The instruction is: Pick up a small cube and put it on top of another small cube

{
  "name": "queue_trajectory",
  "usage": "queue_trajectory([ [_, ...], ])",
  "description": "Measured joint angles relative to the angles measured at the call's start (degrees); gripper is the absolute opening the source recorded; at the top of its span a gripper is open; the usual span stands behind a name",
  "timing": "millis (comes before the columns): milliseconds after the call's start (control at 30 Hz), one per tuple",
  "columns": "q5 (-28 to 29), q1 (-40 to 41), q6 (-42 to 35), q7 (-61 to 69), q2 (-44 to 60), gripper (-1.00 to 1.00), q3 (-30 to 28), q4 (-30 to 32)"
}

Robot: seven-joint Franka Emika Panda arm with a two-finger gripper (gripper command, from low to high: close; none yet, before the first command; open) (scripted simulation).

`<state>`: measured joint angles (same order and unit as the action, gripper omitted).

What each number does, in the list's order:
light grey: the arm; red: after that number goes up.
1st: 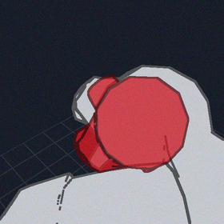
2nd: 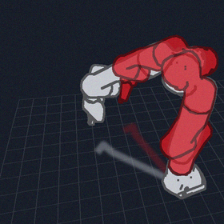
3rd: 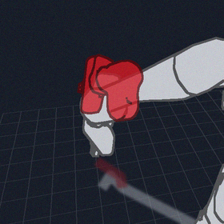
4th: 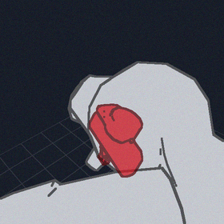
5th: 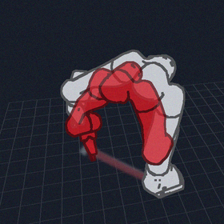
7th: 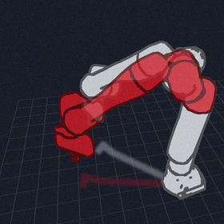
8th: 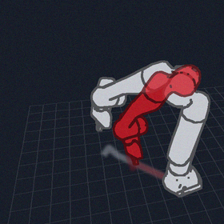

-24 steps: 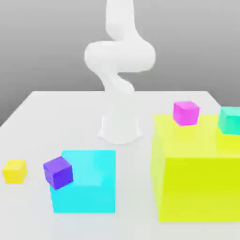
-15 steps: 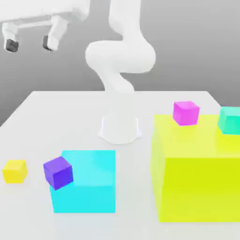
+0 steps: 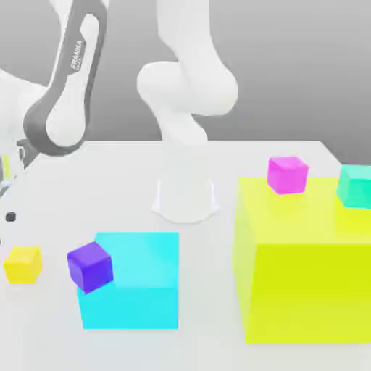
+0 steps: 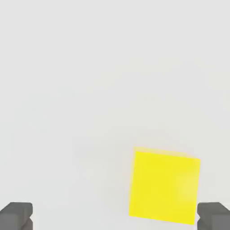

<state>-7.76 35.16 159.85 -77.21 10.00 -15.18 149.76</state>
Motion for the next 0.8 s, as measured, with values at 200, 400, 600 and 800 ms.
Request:
queue_trajectory([
  [200,-6.3,5.3,7.6,4.3,9.9,-1.0,6.2,-1.6],
  [400,-6.1,5.6,7.8,4.1,10.1,-1.0,6.5,-1.7],
  [600,0.7,2.2,-0.6,-1.3,-0.7,-1.0,2.2,-0.2],
  [800,-0.2,-12.2,-12.5,-12.9,-11.3,-1.0,10.7,-4.7],
])
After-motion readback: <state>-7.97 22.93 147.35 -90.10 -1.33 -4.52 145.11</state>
